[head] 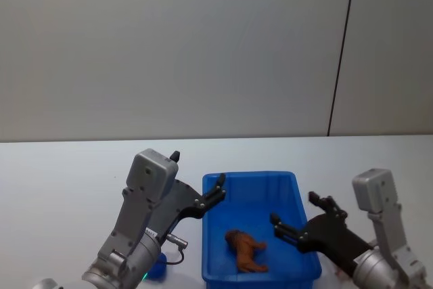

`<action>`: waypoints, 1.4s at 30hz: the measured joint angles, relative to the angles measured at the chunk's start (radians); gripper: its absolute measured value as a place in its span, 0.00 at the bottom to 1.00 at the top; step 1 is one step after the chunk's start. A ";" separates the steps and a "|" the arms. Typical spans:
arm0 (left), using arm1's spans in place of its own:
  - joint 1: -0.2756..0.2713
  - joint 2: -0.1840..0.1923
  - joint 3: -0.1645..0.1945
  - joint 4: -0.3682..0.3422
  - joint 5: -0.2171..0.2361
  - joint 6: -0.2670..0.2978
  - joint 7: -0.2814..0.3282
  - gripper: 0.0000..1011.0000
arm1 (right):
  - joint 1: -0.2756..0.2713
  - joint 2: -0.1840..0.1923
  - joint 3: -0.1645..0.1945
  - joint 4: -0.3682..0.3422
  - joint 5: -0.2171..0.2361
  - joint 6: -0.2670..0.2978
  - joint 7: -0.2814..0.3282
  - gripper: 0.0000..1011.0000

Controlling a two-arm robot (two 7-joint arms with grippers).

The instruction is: Pick up the two dolls from the table and place them into the box.

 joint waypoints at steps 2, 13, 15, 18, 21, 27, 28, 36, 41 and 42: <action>0.000 0.000 0.000 0.000 0.000 0.000 0.000 0.99 | -0.004 0.003 0.003 -0.005 0.000 0.000 -0.014 0.98; 0.000 0.000 0.000 0.000 0.000 0.000 0.000 0.99 | -0.057 0.038 0.033 -0.063 0.012 0.009 -0.148 0.99; 0.000 0.000 0.000 0.000 0.000 0.000 0.000 0.99 | -0.065 0.043 0.037 -0.070 0.015 0.012 -0.167 0.99; 0.000 0.000 0.000 0.000 0.000 0.000 0.000 0.99 | -0.080 0.052 0.046 -0.081 0.023 0.018 -0.193 0.99; 0.000 0.000 0.000 0.000 0.000 0.000 0.000 0.99 | -0.091 0.058 0.052 -0.087 0.031 0.024 -0.214 0.99; 0.000 0.000 0.000 0.000 0.000 0.000 0.000 0.99 | -0.108 0.065 0.060 -0.088 0.047 0.032 -0.241 0.99; 0.000 0.000 0.000 0.000 0.000 0.000 0.000 0.99 | -0.109 0.065 0.061 -0.087 0.049 0.032 -0.243 0.99; 0.000 0.000 0.000 0.000 0.000 0.000 0.000 0.99 | -0.115 0.065 0.064 -0.061 0.068 0.031 -0.233 0.99; 0.000 0.000 0.000 0.000 0.000 0.000 0.000 0.99 | -0.112 0.060 0.062 -0.037 0.076 0.027 -0.214 0.99; 0.000 0.000 0.000 0.000 0.000 0.000 0.000 0.99 | -0.111 0.059 0.062 -0.033 0.077 0.027 -0.211 0.99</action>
